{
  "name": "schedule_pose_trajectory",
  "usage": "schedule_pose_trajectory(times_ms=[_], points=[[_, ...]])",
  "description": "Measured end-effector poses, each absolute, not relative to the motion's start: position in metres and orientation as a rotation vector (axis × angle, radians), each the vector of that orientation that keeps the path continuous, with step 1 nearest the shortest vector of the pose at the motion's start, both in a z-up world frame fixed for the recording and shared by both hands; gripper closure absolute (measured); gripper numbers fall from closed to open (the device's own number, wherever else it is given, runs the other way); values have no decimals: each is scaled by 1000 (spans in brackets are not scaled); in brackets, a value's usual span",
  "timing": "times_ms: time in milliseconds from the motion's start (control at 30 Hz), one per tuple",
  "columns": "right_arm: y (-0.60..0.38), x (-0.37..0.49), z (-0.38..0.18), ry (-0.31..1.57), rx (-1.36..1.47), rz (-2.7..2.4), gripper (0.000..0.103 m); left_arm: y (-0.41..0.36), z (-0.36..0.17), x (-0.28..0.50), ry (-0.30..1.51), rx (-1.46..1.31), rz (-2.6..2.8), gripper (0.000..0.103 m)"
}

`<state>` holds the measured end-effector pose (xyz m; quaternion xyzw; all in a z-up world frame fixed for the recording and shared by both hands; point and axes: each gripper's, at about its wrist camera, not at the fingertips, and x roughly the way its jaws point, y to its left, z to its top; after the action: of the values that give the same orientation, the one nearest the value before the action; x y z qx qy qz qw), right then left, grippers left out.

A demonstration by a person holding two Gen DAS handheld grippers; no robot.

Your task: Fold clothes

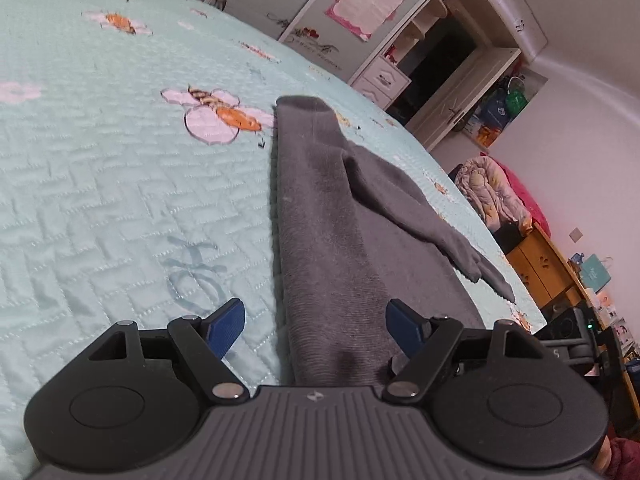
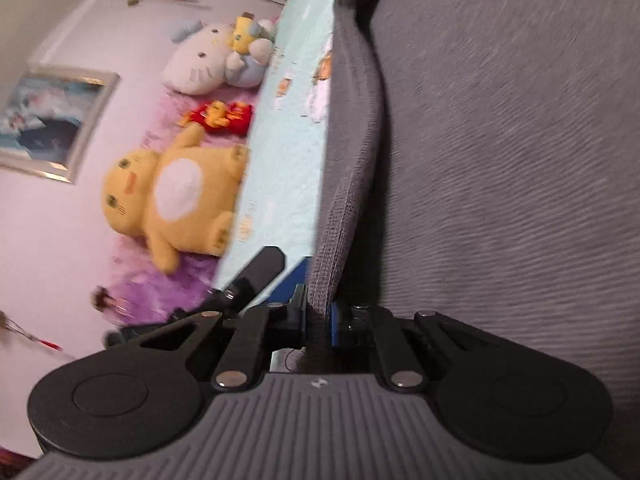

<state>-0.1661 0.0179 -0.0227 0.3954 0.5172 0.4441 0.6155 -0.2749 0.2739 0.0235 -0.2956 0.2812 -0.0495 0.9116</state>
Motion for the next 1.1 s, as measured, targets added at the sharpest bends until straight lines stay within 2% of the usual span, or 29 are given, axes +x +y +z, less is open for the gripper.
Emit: schedule_pose_trajectory(times_ms=[33,333,433,467,500,567,700,767,867,900,933,1100], points=[[19,-166,-26,1192,947,1040,94,274,25,-275,573,-600,-95,23],[40,-172,-9,1132,566,1016,97,251,15,-271,611,-426,-72,21],[38,-175,-3,1158,573,1005,90,247,22,-272,596,-390,-76,20],[34,-178,0,1158,572,1009,84,247,26,-273,587,-395,-80,20],[30,-180,4,1155,574,1011,73,247,29,-274,577,-399,-85,21],[9,-179,9,1116,610,996,64,248,36,-275,557,-409,-93,22],[-31,-177,19,1037,680,966,64,250,50,-279,518,-428,-109,26],[-50,-176,23,1002,716,951,65,243,53,-274,525,-433,-179,33],[-51,-184,-3,1066,796,987,78,227,43,-262,595,-425,-272,60],[-47,-188,-13,1095,790,995,86,223,33,-256,640,-428,-272,67],[-44,-195,-22,1119,732,984,103,221,19,-252,687,-442,-250,77],[-44,-210,-18,1113,605,1019,103,216,17,-257,673,-393,-219,76]])
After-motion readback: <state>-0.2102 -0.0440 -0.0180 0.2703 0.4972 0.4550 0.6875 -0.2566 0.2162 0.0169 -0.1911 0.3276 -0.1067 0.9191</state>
